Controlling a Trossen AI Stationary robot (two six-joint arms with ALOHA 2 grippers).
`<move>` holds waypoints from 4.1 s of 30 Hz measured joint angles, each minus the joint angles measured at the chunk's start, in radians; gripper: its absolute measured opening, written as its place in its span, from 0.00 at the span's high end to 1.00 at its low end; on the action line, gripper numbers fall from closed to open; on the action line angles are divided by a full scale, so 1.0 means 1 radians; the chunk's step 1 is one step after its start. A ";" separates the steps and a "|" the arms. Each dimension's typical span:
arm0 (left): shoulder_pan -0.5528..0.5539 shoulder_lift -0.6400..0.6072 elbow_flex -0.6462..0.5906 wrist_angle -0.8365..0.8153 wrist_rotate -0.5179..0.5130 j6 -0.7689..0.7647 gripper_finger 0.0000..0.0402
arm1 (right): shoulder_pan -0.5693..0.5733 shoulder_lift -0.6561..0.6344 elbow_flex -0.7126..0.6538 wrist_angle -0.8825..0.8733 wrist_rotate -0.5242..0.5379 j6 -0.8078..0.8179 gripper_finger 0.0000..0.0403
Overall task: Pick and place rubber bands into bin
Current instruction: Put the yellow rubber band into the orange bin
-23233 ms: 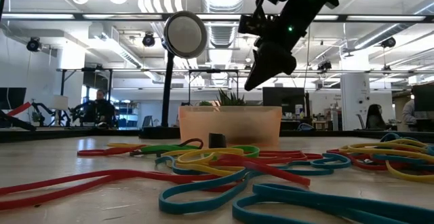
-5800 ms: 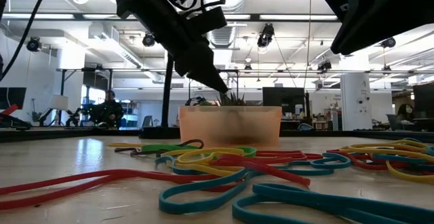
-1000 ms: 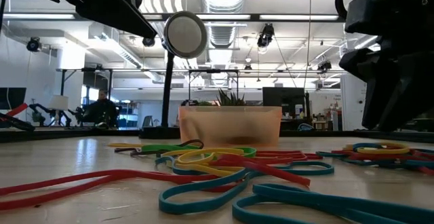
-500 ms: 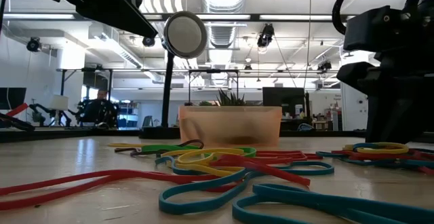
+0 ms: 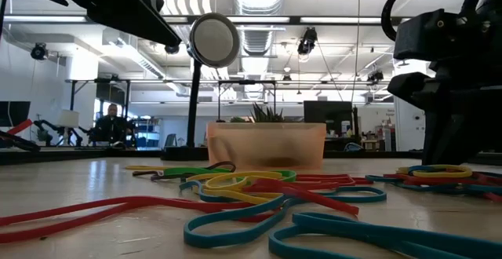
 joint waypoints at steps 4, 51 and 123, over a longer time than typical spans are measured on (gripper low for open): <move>0.000 0.000 0.000 0.001 0.000 0.000 0.81 | 0.000 0.000 0.000 0.004 0.000 0.001 0.92; 0.000 0.000 0.000 0.002 0.000 0.000 0.81 | -0.015 -0.044 0.006 -0.010 -0.019 -0.014 0.98; 0.001 0.000 0.000 0.009 0.000 0.008 0.81 | -0.627 0.069 0.246 0.298 0.072 -0.652 0.98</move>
